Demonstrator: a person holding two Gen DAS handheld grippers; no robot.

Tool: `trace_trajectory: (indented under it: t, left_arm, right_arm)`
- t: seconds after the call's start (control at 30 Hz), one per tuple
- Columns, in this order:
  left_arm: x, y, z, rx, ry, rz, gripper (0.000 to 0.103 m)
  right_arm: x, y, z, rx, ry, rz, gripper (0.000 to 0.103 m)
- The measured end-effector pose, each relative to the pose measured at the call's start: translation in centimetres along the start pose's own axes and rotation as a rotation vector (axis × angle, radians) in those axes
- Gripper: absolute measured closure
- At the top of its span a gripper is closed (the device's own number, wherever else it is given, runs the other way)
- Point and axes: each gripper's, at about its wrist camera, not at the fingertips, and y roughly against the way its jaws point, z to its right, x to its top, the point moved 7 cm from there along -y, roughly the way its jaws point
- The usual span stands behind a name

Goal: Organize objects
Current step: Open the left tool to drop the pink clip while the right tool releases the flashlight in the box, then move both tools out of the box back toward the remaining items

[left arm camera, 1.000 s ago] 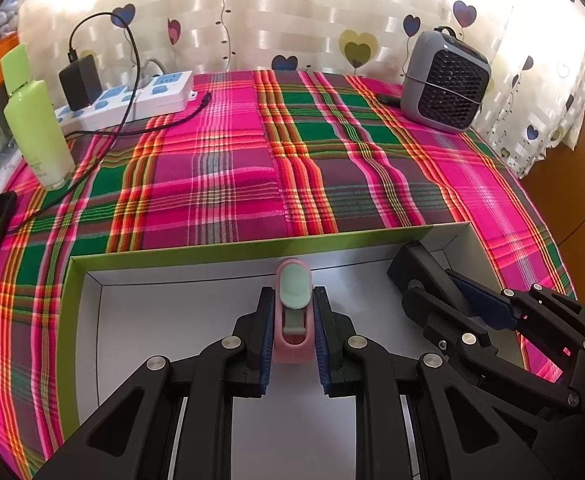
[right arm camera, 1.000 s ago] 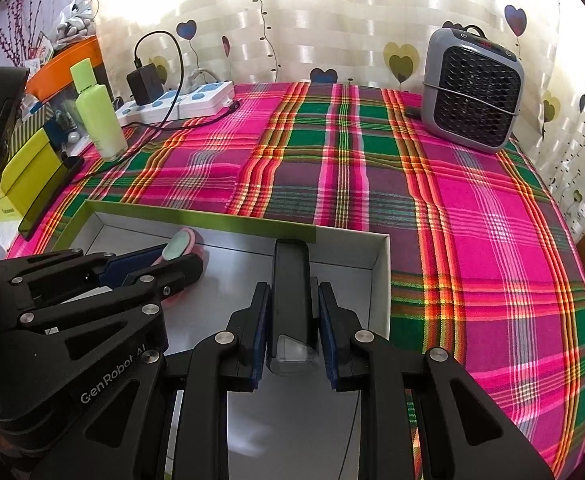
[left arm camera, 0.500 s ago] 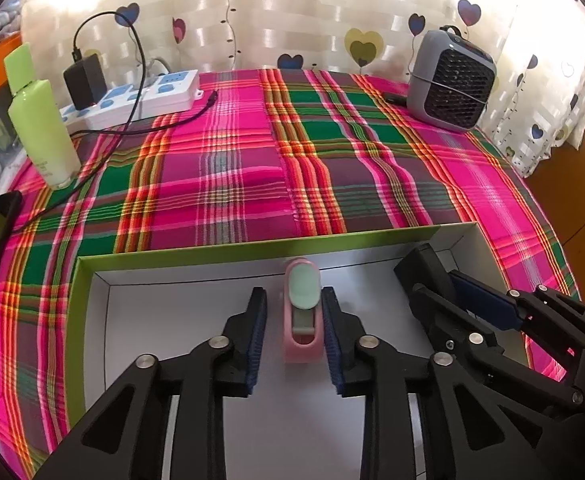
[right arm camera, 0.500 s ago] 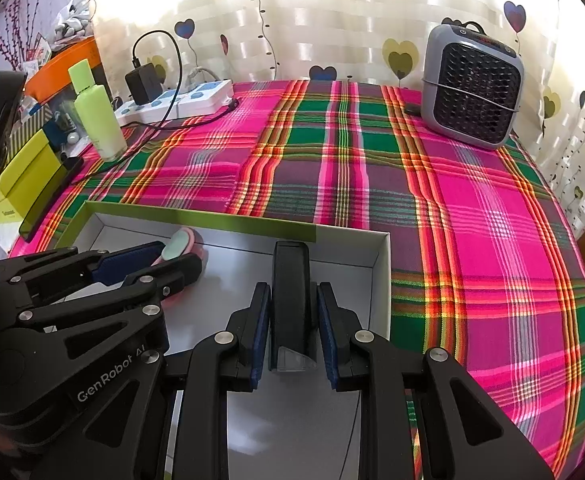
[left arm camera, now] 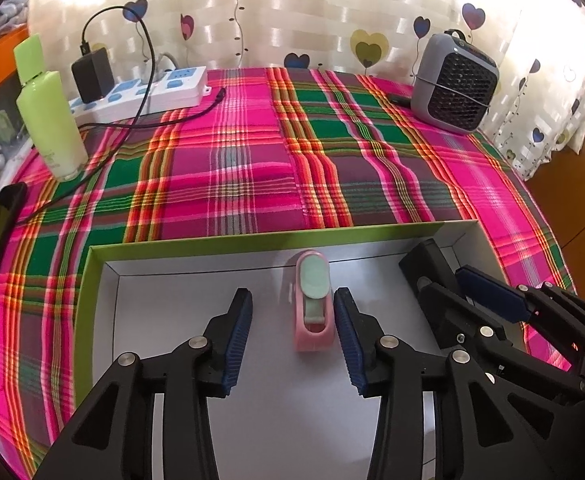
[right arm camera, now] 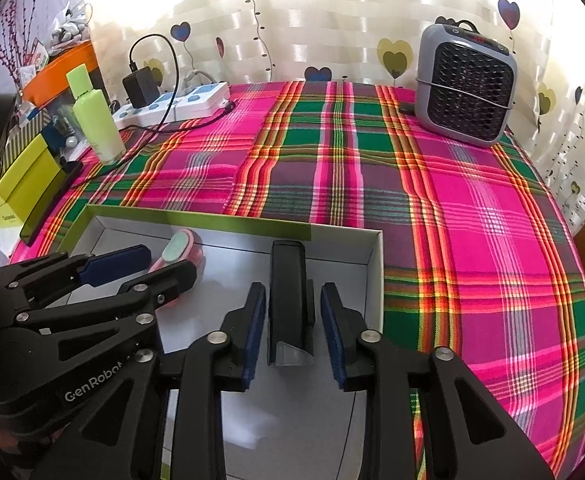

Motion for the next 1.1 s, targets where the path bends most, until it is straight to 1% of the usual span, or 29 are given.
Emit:
trace_trajectory:
  t: [0.1, 0.23, 0.3, 0.4, 0.57, 0.8, 1.1]
  left_arm:
    - [-0.1, 0.6, -0.1, -0.005, 0.004, 0.009, 0.061]
    - [-0.3, 1.7, -0.2, -0.015, 0.004, 0.030, 0.058]
    - [-0.5, 2.3, -0.2, -0.022, 0.006, 0.039, 0.055]
    - [-1.1, 3.5, -0.3, -0.030, 0.011, 0.056, 0.054]
    - [-2.1, 5.4, -0.4, -0.037, 0.017, 0.090, 0.054]
    - [-4.0, 6.7, -0.6, -0.017, 0.012, 0.093, 0.054]
    - [-6.2, 8.8, -0.6, -0.021, 0.027, 0.119, 0.054]
  right_arm:
    - [0.0, 0.5, 0.1, 0.005, -0.011, 0.006, 0.064]
    - [-0.1, 1.3, -0.1, 0.015, -0.018, 0.022, 0.061]
    - [-0.3, 1.8, -0.2, 0.025, -0.017, 0.035, 0.058]
    - [-0.7, 2.6, -0.5, 0.026, -0.014, 0.049, 0.056]
    - [-1.6, 3.9, -0.8, 0.033, -0.020, 0.069, 0.055]
    - [-3.0, 5.1, -1.5, 0.033, -0.024, 0.082, 0.055]
    - [-4.9, 7.1, -2.3, 0.027, -0.026, 0.106, 0.055]
